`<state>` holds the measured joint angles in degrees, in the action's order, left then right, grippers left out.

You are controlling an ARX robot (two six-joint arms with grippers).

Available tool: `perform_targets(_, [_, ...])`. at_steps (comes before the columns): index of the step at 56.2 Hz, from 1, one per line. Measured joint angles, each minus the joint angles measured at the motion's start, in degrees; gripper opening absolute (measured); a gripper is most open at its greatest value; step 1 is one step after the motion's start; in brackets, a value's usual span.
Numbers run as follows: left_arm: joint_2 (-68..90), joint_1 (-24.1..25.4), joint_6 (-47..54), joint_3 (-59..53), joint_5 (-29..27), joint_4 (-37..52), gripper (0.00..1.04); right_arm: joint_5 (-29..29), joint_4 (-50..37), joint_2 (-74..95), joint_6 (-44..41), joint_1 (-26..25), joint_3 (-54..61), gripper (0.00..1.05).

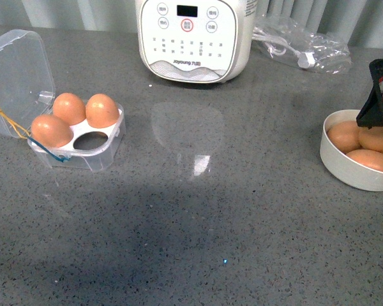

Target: Put egg into box

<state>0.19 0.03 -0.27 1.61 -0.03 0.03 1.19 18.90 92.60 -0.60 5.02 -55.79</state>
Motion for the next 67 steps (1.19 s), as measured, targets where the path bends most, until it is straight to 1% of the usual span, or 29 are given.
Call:
perform_targets(11, [0.0, 0.0, 0.0, 0.0, 0.0, 0.0, 0.98, 0.0, -1.07, 2.67, 1.4, 0.52, -0.33, 0.96])
perform_targets(17, [0.0, 0.0, 0.0, 0.0, 0.0, 0.0, 0.98, -0.28, -1.6, 3.41, 1.88, 0.74, -0.55, 0.83])
perform_targets(20, [0.0, 0.0, 0.0, 0.0, 0.0, 0.0, 0.98, -0.44, -1.86, 3.56, 1.88, 0.85, -0.55, 0.74])
perform_targets(25, [0.0, 0.0, 0.0, 0.0, 0.0, 0.0, 0.98, -0.76, -2.38, 3.61, 1.64, 0.92, -0.55, 0.64])
perform_targets(26, [0.0, 0.0, 0.0, 0.0, 0.0, 0.0, 0.98, -1.01, -2.69, 3.61, 1.4, 0.92, -0.55, 0.6])
perform_targets(28, [0.0, 0.0, 0.0, 0.0, 0.0, 0.0, 0.98, -1.09, -2.89, 3.61, 1.36, 0.92, -0.55, 0.56])
perform_targets(32, [0.0, 0.0, 0.0, 0.0, 0.0, 0.0, 0.98, -1.07, -3.02, 3.52, 0.92, 0.94, -0.55, 0.46])
perform_targets(37, [0.0, 0.0, 0.0, 0.0, 0.0, 0.0, 0.98, -0.96, -2.91, 3.02, 0.55, 1.07, -0.55, 0.43])
perform_targets(47, [0.0, 0.0, 0.0, 0.0, 0.0, 0.0, 0.98, 1.16, -2.29, -1.09, -1.27, 1.77, -0.96, 0.43])
perform_targets(51, [0.0, 0.0, 0.0, 0.0, 0.0, 0.0, 0.98, 2.38, -2.38, -3.02, -2.86, 2.56, -1.84, 0.43])
perform_targets(56, [0.0, 0.0, 0.0, 0.0, 0.0, 0.0, 0.98, 5.31, -2.16, -4.48, -4.42, 3.98, -3.74, 0.43])
perform_targets(60, [0.0, 0.0, 0.0, 0.0, 0.0, 0.0, 0.98, 9.38, -1.77, -4.57, -6.47, 6.73, -6.49, 0.43])
perform_targets(67, [0.0, 0.0, 0.0, 0.0, 0.0, 0.0, 0.98, 14.23, -1.9, -1.03, -10.01, 11.76, -10.75, 0.43])
